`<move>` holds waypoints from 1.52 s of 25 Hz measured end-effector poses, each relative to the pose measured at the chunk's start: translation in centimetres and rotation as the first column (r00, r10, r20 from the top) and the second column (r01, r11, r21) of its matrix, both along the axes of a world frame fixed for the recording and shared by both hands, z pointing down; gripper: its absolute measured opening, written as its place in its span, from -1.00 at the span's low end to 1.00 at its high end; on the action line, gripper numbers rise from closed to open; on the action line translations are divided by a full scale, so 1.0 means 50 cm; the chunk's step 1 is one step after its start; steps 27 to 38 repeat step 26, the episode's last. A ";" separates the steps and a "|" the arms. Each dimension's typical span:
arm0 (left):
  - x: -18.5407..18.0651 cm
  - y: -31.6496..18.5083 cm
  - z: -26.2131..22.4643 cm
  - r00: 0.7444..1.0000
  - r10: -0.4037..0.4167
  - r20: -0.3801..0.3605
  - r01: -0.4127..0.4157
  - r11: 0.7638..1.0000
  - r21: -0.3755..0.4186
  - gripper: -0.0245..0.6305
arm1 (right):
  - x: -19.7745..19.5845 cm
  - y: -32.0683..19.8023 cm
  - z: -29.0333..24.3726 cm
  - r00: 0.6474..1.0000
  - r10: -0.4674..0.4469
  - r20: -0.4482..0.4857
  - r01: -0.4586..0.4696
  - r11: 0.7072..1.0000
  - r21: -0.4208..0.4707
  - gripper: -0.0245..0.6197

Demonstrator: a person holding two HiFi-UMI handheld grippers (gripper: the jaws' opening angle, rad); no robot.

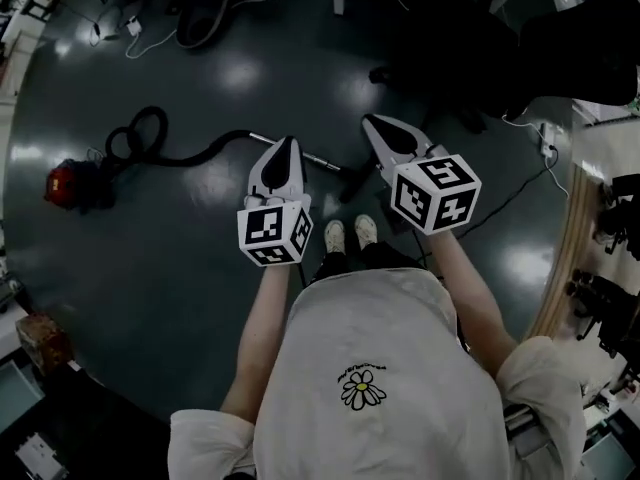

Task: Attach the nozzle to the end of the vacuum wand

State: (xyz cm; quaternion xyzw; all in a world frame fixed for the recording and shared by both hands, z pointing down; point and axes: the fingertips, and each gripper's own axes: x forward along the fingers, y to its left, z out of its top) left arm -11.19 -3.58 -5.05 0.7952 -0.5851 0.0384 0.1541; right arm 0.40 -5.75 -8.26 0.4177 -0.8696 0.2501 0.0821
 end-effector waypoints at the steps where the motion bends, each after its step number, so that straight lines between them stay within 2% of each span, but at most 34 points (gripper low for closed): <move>1: -0.004 0.015 0.000 1.000 -0.008 -0.005 0.008 1.000 -0.006 -0.92 | 0.006 0.015 -0.002 1.000 -0.010 -0.016 0.010 1.000 0.010 -0.90; 5: -0.022 0.046 -0.012 0.998 -0.055 0.027 0.054 0.998 0.019 -0.92 | 0.025 0.052 0.002 0.998 -0.013 -0.069 0.015 0.999 0.033 -0.90; 10: -0.014 0.039 -0.062 0.998 -0.054 0.038 0.050 0.994 0.095 -0.92 | 0.022 0.073 -0.008 0.998 0.020 -0.055 -0.017 0.998 0.057 -0.90; 15: -0.015 0.047 -0.097 0.998 -0.055 0.037 0.049 0.989 0.139 -0.92 | -0.006 0.096 -0.022 0.997 -0.004 -0.076 0.011 0.995 0.098 -0.90; 26: -0.024 0.093 -0.092 0.996 -0.088 0.014 0.085 0.987 0.134 -0.92 | -0.038 0.133 -0.026 0.996 -0.060 -0.071 0.068 0.992 0.109 -0.90; 38: -0.024 0.093 -0.092 0.996 -0.088 0.014 0.085 0.987 0.134 -0.92 | -0.038 0.133 -0.026 0.996 -0.060 -0.071 0.068 0.992 0.109 -0.90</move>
